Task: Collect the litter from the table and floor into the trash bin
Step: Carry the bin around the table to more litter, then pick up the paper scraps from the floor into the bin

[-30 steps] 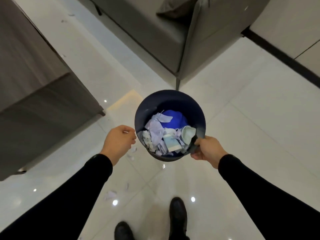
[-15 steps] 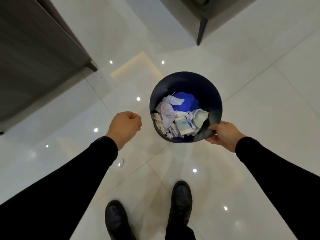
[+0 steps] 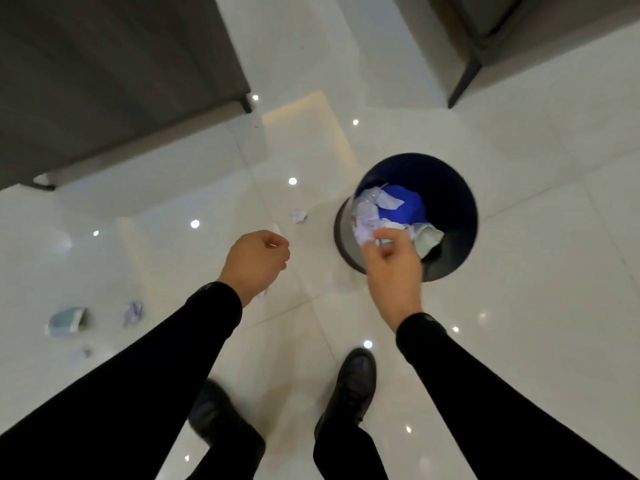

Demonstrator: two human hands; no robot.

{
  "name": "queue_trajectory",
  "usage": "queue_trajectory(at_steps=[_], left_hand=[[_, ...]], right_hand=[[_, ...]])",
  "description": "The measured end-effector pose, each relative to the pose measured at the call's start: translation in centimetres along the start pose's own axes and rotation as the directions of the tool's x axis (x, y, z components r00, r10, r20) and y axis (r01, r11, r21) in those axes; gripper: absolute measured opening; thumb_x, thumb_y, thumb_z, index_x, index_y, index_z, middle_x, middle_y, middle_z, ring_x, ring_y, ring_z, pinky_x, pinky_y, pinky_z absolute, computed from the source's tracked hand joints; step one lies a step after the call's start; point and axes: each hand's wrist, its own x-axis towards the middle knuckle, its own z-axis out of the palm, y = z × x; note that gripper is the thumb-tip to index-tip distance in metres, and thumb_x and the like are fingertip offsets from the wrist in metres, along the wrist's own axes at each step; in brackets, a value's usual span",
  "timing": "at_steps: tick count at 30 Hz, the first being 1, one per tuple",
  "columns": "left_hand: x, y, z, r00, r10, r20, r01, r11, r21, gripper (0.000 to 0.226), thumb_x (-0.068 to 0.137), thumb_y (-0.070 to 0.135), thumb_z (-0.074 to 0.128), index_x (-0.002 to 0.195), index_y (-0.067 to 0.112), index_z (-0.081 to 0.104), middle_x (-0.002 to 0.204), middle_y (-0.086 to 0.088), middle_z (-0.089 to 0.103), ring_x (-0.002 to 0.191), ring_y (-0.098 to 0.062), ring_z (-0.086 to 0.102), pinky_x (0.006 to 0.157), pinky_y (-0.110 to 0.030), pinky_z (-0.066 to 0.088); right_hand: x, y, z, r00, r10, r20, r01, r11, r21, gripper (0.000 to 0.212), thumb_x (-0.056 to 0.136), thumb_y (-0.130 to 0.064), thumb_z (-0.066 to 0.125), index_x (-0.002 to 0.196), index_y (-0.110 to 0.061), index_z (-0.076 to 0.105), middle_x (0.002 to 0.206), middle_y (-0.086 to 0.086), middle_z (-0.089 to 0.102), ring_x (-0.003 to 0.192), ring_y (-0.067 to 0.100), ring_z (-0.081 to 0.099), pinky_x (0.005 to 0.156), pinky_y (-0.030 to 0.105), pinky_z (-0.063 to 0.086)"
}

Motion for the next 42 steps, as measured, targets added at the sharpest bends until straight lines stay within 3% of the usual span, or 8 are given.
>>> queue_trajectory(at_steps=[4,13,23,27,30,34,37,42], left_hand=[[-1.1,-4.0,-5.9,0.997,-0.021,-0.079,0.015,0.998,-0.066,0.015,0.083,0.009,0.053,0.092,0.011,0.066,0.088,-0.007,0.070,0.086,-0.022,0.067,0.086,-0.037,0.053],[-0.4,-21.1,-20.1,0.947,-0.019,-0.322,-0.010,0.996,-0.088,0.012,0.083,0.009,0.054,0.085,0.017,0.062,0.078,-0.001,0.066,0.069,-0.011,0.064,0.068,-0.027,0.051],[6.4,-44.0,-26.7,0.817,-0.214,-0.536,0.189,0.977,-0.102,0.017,0.081,0.010,0.056,0.095,0.016,0.063,0.089,-0.004,0.066,0.069,-0.014,0.057,0.063,-0.025,0.044],[12.0,-48.4,-26.5,0.784,-0.100,-0.613,0.127,0.992,0.000,0.045,0.078,0.022,0.066,0.122,0.021,0.057,0.122,-0.009,0.058,0.105,-0.025,0.056,0.086,-0.031,0.044],[15.8,-49.8,-26.9,0.816,-0.081,-0.572,0.143,0.988,0.064,0.076,0.073,0.044,0.071,0.140,0.032,0.037,0.151,-0.014,0.027,0.134,-0.035,0.032,0.106,-0.040,0.032],[18.0,-50.0,-26.3,0.868,-0.041,-0.495,0.155,0.969,0.191,0.075,0.071,0.043,0.073,0.138,0.032,0.040,0.153,-0.012,0.018,0.127,-0.036,0.041,0.102,-0.037,0.036],[18.0,-49.2,-25.6,0.826,0.014,-0.564,0.133,0.967,0.218,0.052,0.077,0.036,0.067,0.127,0.026,0.054,0.127,-0.011,0.045,0.108,-0.033,0.055,0.088,-0.033,0.042],[15.8,-49.5,-26.0,0.715,0.094,-0.693,-0.037,0.995,0.098,0.022,0.077,0.028,0.070,0.095,0.016,0.064,0.090,-0.004,0.048,0.079,-0.024,0.054,0.068,-0.025,0.035]], right_hand=[[-3.6,-2.2,7.2,0.903,-0.023,0.429,0.132,0.965,-0.226,0.024,0.086,-0.015,0.053,0.110,-0.015,0.059,0.064,-0.011,0.049,0.060,0.006,0.050,0.063,0.020,0.041],[-10.3,0.7,24.3,0.799,-0.100,0.594,0.369,0.860,-0.352,0.027,0.086,-0.014,0.048,0.109,-0.016,0.060,0.070,-0.014,0.051,0.063,0.005,0.052,0.055,0.017,0.039],[-12.8,7.4,45.7,0.499,-0.223,0.837,0.729,0.631,-0.266,0.041,0.088,-0.014,0.047,0.129,-0.014,0.045,0.100,0.005,0.065,0.090,0.022,0.059,0.074,0.031,0.047],[-11.2,11.2,51.7,0.450,-0.272,0.851,0.841,0.449,-0.302,0.046,0.085,-0.029,0.058,0.130,-0.021,0.048,0.128,0.007,0.050,0.111,0.023,0.052,0.088,0.033,0.046],[-10.7,14.1,53.8,0.423,-0.243,0.873,0.889,0.295,-0.349,0.066,0.073,-0.044,0.069,0.133,-0.029,0.046,0.139,0.005,0.036,0.125,0.026,0.036,0.096,0.038,0.043],[-10.2,15.7,54.4,0.280,-0.142,0.950,0.960,0.054,-0.274,0.054,0.076,-0.031,0.067,0.128,-0.025,0.052,0.135,0.006,0.038,0.122,0.027,0.034,0.096,0.035,0.041],[-9.6,15.0,53.9,0.269,-0.187,0.945,0.963,0.084,-0.257,0.033,0.086,-0.018,0.057,0.118,-0.014,0.056,0.126,0.007,0.046,0.117,0.024,0.039,0.090,0.028,0.041],[-11.5,14.4,53.6,0.352,-0.310,0.883,0.897,0.382,-0.223,0.015,0.088,-0.011,0.045,0.100,-0.009,0.054,0.105,0.006,0.055,0.096,0.021,0.052,0.079,0.027,0.042]])
